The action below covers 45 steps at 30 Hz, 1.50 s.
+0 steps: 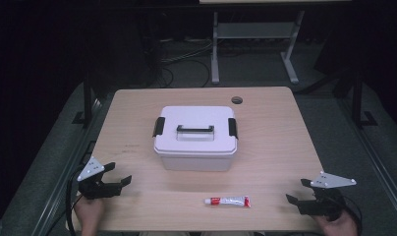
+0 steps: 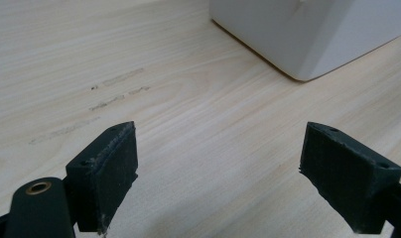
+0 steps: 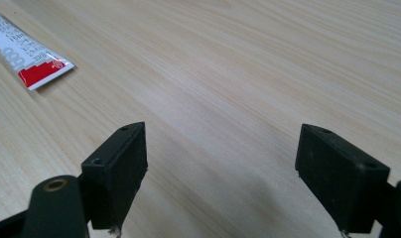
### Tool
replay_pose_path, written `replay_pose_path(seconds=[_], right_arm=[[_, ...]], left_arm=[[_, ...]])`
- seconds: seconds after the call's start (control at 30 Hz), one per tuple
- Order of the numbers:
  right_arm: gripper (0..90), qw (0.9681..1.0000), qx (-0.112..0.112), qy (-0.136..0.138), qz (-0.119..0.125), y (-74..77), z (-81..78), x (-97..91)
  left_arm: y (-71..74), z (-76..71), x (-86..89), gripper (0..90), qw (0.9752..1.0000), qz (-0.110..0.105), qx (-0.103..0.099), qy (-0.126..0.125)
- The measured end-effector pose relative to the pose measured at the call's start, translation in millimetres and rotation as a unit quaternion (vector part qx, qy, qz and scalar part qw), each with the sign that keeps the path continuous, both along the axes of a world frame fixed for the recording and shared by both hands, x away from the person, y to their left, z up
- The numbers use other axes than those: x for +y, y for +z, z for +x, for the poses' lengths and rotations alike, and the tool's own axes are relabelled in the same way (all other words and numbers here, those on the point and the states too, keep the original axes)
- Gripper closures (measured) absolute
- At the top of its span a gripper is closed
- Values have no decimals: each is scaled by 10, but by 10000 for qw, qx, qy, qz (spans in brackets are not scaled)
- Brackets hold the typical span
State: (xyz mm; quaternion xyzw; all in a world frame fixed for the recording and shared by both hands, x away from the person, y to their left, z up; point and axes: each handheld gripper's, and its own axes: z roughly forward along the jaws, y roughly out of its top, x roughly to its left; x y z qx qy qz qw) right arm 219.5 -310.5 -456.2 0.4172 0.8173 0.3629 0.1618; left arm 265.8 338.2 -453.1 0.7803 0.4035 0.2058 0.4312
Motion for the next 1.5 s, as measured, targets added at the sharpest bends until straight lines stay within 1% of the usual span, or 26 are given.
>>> replay_pose_path(seconds=[0.03,0.13,0.17,0.33,0.37,0.4,0.43,0.5,0.6,0.63,0.67,0.7,0.77,0.8,0.83,0.9,0.97,1.07,1.17,1.2,1.27,1.3,1.33,1.37,1.47,1.5], right_arm=[[198,10000,2,19,25,10,5,-5],[198,10000,-11,56,27,36,18,-7],[198,9999,16,126,11,57,48,-2],[197,9997,102,200,-3,103,110,-2],[195,9995,120,290,25,135,140,7],[195,9995,120,290,25,135,140,7],[195,9991,145,386,-12,171,171,27],[195,9990,141,431,-24,185,184,32],[192,9983,190,549,-46,256,248,41],[191,9979,226,606,-48,306,285,47],[191,9979,226,606,-48,306,285,47],[191,9975,223,668,-60,357,319,52],[189,9972,208,713,-85,374,337,51],[188,9967,265,764,-115,427,377,75],[188,9967,265,764,-115,427,377,75],[187,9956,294,860,-235,486,434,113],[185,9953,290,892,-257,499,448,120],[183,9940,292,995,-354,566,525,159],[181,9932,285,1063,-382,600,562,180],[180,9922,288,1147,-394,638,602,205],[180,9918,308,1169,-411,652,616,214],[179,9906,323,1242,-474,694,660,244],[179,9906,323,1242,-474,694,660,244],[175,9894,342,1309,-526,736,706,276],[174,9884,351,1366,-565,778,743,309],[173,9865,352,1454,-664,829,788,353]], left_arm=[[-4,-4,-5,143,10000,-14,13,-9],[-10,-11,-11,143,10000,53,22,-39],[-13,-15,-12,143,10000,46,15,-33],[-23,-17,-15,143,10000,38,6,-37],[-28,-12,-20,143,10000,38,26,-70],[-28,-12,-20,143,10000,38,26,-70],[-23,-6,-28,143,9999,57,28,-84],[-22,-6,-30,143,9999,60,22,-95],[-24,-7,-37,143,9999,82,28,-110],[-22,-9,-36,143,9999,78,20,-109],[-22,-9,-36,143,9999,78,20,-109],[-18,-12,-31,143,9999,77,17,-111],[-14,-17,-20,143,10000,54,6,-80],[-12,-18,-8,143,9999,57,10,-84],[-12,-18,-8,143,9999,57,10,-84],[-12,-19,-2,143,10000,38,7,-69],[-12,-18,0,143,10000,37,4,-69],[-13,-16,2,143,10000,36,14,-75],[-14,-14,4,143,10000,31,8,-68],[-13,-13,5,143,10000,27,9,-68],[-11,-13,7,143,10000,27,6,-68],[-8,-13,11,143,10000,32,0,-72],[-8,-13,11,143,10000,32,0,-72],[-6,-15,15,143,10000,26,-3,-60],[-3,-15,25,143,10000,10,-29,-56],[0,-16,30,143,10000,14,-21,-54]])
